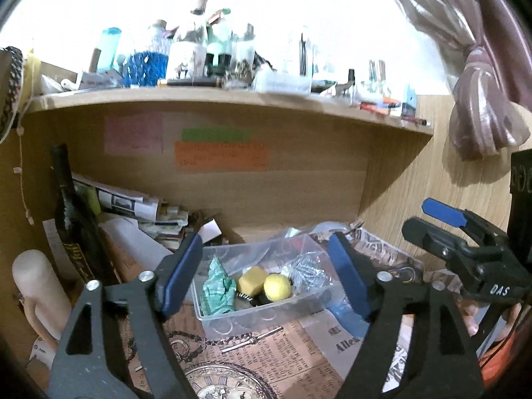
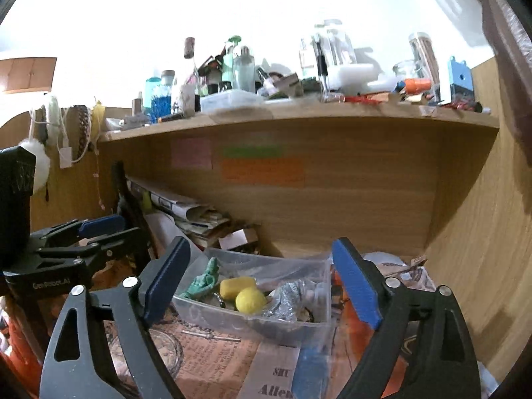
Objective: Organize soft objects
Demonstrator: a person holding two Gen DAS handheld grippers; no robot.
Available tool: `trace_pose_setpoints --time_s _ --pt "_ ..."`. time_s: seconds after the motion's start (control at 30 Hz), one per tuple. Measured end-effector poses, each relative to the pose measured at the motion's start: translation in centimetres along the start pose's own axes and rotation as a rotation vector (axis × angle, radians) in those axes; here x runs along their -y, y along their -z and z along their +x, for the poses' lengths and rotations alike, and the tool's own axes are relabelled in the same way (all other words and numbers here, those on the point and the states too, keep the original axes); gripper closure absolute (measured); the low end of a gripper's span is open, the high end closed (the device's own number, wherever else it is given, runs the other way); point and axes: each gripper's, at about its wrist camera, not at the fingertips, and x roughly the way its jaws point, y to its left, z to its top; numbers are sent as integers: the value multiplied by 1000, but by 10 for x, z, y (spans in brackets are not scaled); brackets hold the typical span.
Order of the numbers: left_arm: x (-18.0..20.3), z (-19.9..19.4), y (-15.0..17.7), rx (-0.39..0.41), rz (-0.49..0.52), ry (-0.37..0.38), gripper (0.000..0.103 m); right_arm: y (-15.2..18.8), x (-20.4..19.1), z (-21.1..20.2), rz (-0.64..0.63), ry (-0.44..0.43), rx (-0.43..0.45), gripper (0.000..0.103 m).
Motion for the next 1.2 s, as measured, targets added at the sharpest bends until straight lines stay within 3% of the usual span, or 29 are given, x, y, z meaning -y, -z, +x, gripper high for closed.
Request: trace_pose_setpoints --time_s 0.1,0.3,1.2 --pt "5 -11 -2 23 0 -7 12 0 -2 -11 -2 6 21 3" --pt "9 -22 -2 45 4 -15 3 1 -4 -23 -5 17 42 0" --pt "9 -22 3 34 6 -18 1 4 -5 -27 3 15 35 0"
